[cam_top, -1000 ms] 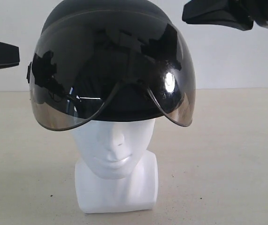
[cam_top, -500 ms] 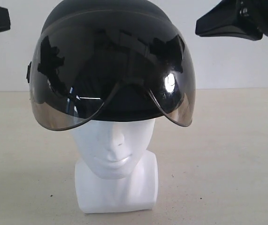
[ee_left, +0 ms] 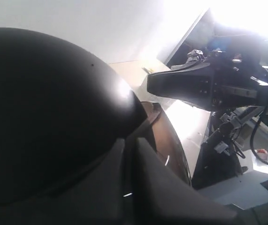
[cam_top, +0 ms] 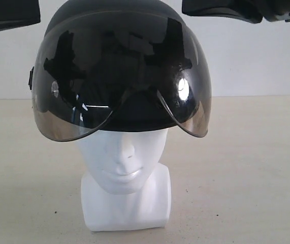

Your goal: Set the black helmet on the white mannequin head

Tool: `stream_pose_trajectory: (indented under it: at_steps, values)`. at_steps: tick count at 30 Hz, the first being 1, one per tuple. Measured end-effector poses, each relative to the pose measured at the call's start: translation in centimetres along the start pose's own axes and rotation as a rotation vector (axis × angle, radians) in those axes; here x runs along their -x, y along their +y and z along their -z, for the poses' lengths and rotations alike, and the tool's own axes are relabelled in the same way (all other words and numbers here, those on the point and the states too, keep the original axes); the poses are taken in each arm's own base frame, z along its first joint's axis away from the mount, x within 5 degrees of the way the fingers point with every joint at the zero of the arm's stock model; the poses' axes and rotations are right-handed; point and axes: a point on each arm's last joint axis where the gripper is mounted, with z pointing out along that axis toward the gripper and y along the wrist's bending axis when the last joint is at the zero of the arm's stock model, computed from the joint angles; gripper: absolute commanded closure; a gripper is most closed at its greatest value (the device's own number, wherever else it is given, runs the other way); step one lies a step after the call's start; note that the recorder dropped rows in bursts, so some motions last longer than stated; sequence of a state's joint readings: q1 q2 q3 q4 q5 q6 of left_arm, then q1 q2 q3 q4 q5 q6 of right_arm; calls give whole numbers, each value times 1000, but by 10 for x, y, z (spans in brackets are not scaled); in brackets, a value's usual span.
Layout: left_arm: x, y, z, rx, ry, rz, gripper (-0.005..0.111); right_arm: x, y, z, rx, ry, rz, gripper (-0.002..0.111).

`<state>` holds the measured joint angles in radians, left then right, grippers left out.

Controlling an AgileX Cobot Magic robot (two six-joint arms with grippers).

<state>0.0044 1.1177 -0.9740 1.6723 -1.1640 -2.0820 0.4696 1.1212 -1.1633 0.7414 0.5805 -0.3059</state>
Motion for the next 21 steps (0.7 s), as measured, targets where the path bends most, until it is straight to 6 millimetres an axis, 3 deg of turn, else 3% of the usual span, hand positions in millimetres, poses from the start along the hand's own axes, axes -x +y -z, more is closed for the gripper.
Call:
stream_pose_trajectory:
  at_steps: [6, 16, 21]
  values:
    - [-4, 3, -4, 48, 44, -29, 102, -4, -3, -8, -5, 44, 13, 108]
    - [-6, 6, -6, 20, 56, -29, 102, -14, 8, -10, 50, 132, 29, 108]
    - [4, 9, -5, 80, 23, -62, 102, -14, 8, -10, 44, 129, 37, 108]
